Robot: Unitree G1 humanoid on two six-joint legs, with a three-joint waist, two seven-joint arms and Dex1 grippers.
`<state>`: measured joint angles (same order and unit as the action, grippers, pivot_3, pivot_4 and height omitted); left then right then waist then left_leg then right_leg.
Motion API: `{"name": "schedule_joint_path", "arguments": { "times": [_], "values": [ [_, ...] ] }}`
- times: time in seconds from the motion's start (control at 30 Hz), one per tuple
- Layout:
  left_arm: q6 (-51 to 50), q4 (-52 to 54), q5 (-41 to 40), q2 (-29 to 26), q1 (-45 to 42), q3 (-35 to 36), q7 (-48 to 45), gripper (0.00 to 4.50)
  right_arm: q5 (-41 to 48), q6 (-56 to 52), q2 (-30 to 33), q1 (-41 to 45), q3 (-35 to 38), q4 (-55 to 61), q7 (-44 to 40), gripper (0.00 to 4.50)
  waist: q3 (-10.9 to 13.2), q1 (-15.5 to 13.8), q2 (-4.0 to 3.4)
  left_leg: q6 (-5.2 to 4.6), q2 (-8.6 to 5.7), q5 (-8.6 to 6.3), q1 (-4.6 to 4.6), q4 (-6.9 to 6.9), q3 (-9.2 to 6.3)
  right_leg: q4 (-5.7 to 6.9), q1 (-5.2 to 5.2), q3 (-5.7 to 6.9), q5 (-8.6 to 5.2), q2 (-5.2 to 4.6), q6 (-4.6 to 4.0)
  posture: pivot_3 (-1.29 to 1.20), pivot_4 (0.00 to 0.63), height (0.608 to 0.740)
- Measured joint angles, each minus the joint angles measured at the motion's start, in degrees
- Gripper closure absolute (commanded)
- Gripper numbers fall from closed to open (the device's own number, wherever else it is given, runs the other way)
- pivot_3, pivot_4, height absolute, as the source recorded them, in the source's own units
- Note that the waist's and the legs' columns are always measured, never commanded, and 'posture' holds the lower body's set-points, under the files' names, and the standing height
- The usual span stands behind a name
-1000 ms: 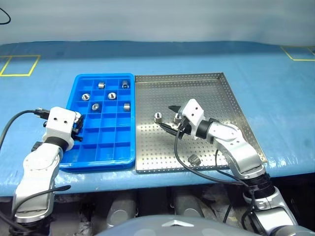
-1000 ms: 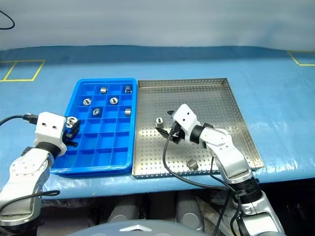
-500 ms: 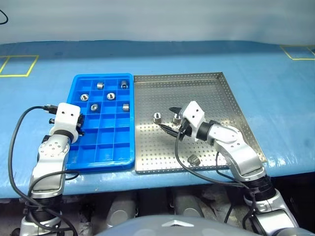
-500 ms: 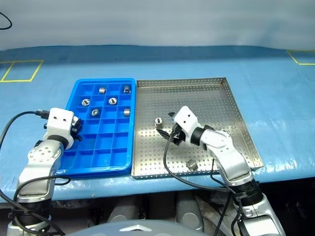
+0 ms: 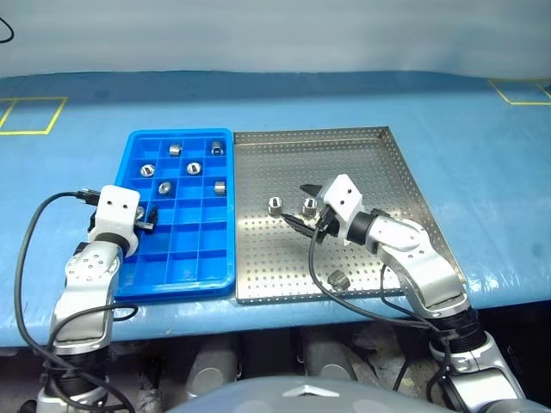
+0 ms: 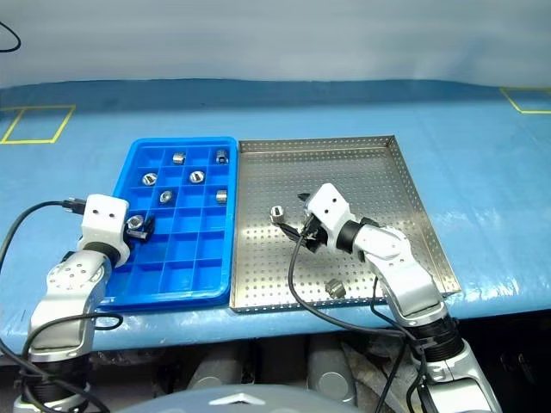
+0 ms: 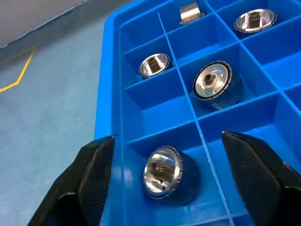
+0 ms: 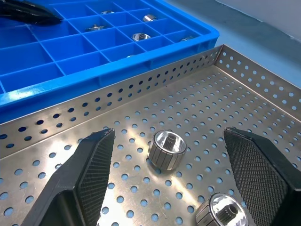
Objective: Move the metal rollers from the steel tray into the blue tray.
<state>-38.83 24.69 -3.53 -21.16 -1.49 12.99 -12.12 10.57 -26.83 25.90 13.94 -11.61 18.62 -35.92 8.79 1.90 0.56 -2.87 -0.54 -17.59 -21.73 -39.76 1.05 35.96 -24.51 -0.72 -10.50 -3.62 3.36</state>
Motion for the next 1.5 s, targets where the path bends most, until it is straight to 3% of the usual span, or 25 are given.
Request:
{"name": "schedule_joint_path", "arguments": {
  "times": [0.13, 0.23, 0.5, 0.9, 1.23, 1.33, 1.43, 1.5],
  "values": [
    [3.47, 3.50, -6.72, 3.14, -3.76, -1.36, -4.39, 0.65, 0.00, -0.01, 0.26, -0.28, 0.75, 0.12, 0.41, 0.56, -0.04, 0.13, 0.03, 0.01, -0.01, 0.00, 0.00, 0.00, 0.02, 0.00, 0.01, -0.02, 0.00, -0.02, -0.01, -0.14, 0.150, 0.740],
    [3.50, 4.50, -10.69, 5.57, -5.89, -7.65, -8.24, 0.65, -0.19, -0.12, 0.54, -0.88, 1.38, 0.23, 1.27, 0.56, -0.04, 0.36, 0.03, -0.03, -0.04, -0.02, 0.00, 0.00, 0.09, -0.02, 0.02, -0.07, 0.00, 0.03, -0.01, -0.17, 0.150, 0.740],
    [2.01, -7.76, -6.54, 6.92, -15.52, -23.84, -9.94, 0.65, -0.24, -1.33, 0.59, -3.97, 3.55, 3.47, 3.76, 0.56, -0.05, 2.84, 0.00, -0.34, -0.05, -0.16, 0.01, -0.04, 0.13, 0.00, 0.04, -0.12, 0.07, 0.40, 0.13, -0.25, 0.150, 0.740],
    [1.53, -20.06, -1.17, 6.57, -20.50, -27.47, -9.35, 0.65, -0.24, -2.38, 0.57, -5.90, 4.66, 5.15, 5.50, 0.56, -0.05, 5.73, 0.00, -0.38, -0.04, -0.18, 0.01, -0.06, 0.13, -0.01, 0.02, -0.16, 0.10, 0.40, 0.21, -0.27, 0.150, 0.740],
    [-4.68, -20.22, -1.06, 7.45, -21.36, -28.40, -10.26, 0.65, -0.25, -2.35, 0.44, -6.03, 4.66, 5.34, 5.85, 0.56, -0.06, 5.99, -0.01, -0.37, -0.04, -0.18, 0.02, -0.07, 0.13, 0.01, 0.01, -0.18, 0.11, 0.40, 0.22, -0.27, 0.150, 0.740],
    [-7.14, -20.22, -0.89, 7.65, -22.07, -28.44, -9.14, 1.25, -0.25, -2.29, 0.36, -6.03, 4.66, 5.34, 5.88, 0.56, -0.06, 6.21, -0.01, -0.37, -0.04, -0.18, 0.02, -0.07, 0.13, 0.02, 0.01, -0.19, 0.11, 0.40, 0.22, -0.27, 0.150, 0.740],
    [-8.67, -20.22, -0.86, 7.80, -22.41, -28.42, -8.22, 2.19, -0.26, -2.22, 0.29, -6.03, 4.66, 5.34, 5.93, 0.56, -0.06, 6.42, -0.02, -0.37, -0.04, -0.17, 0.03, -0.07, 0.13, 0.04, 0.01, -0.20, 0.11, 0.40, 0.23, -0.27, 0.150, 0.740],
    [-9.54, -20.22, -0.87, 7.83, -22.71, -28.44, -7.92, 2.19, -0.27, -2.15, 0.25, -6.03, 4.66, 5.33, 5.99, 0.56, -0.06, 6.46, -0.02, -0.36, -0.04, -0.17, 0.03, -0.07, 0.13, 0.04, 0.01, -0.20, 0.11, 0.40, 0.23, -0.27, 0.150, 0.740]
  ]
}}
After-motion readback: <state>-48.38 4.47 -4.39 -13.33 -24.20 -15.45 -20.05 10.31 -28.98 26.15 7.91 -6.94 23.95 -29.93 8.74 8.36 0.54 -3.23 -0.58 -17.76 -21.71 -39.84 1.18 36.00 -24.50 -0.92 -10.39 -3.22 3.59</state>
